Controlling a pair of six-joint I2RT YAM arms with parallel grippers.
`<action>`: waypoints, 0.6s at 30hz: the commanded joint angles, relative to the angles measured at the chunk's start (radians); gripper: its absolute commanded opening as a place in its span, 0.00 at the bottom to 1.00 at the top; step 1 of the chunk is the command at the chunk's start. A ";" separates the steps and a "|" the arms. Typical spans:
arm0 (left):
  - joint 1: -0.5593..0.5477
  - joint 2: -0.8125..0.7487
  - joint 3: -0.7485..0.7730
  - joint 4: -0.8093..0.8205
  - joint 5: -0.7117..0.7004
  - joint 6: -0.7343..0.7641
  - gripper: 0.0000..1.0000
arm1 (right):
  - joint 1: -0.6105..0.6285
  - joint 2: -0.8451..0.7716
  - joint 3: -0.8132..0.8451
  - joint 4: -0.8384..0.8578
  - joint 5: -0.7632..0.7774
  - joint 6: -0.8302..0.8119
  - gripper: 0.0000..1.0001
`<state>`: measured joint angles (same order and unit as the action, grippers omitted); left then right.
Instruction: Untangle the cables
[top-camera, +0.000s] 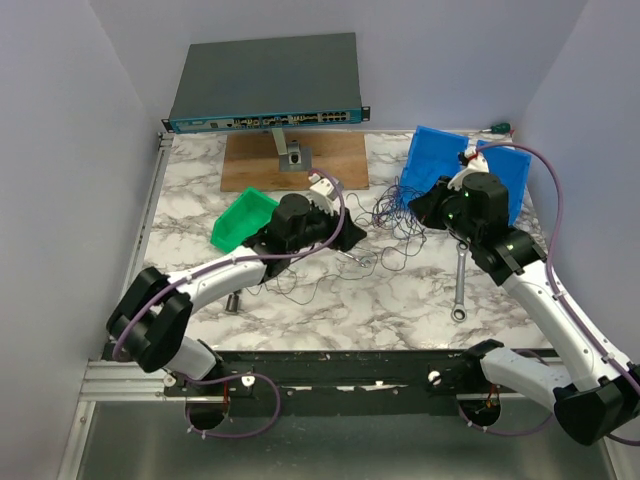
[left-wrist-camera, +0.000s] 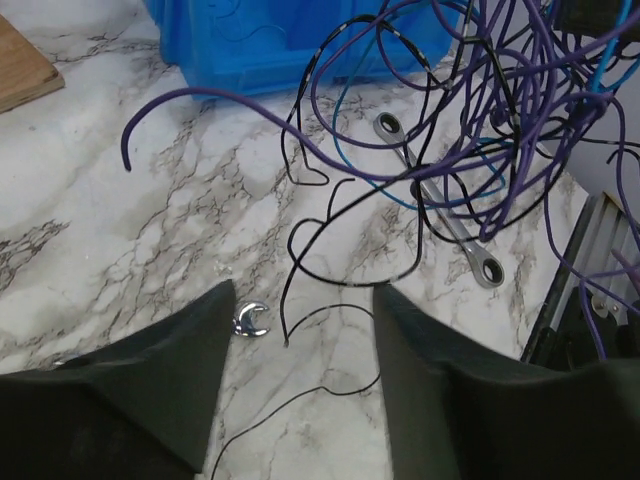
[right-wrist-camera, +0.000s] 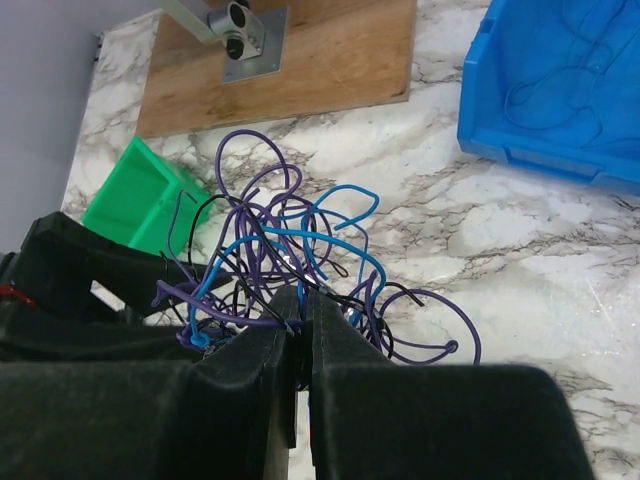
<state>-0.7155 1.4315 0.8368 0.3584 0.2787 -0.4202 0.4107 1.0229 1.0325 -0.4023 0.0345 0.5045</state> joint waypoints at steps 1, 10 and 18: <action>-0.004 0.105 0.081 0.065 0.038 0.001 0.39 | -0.005 -0.012 0.025 0.003 -0.022 0.022 0.01; 0.120 0.033 -0.033 0.037 0.020 -0.070 0.00 | -0.004 -0.051 -0.072 -0.042 0.469 0.124 0.01; 0.292 -0.238 -0.223 -0.162 -0.109 -0.114 0.00 | -0.010 -0.071 -0.165 -0.146 0.842 0.297 0.01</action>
<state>-0.4156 1.3247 0.6636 0.3332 0.2878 -0.5121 0.4103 0.9890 0.9154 -0.4801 0.6067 0.6792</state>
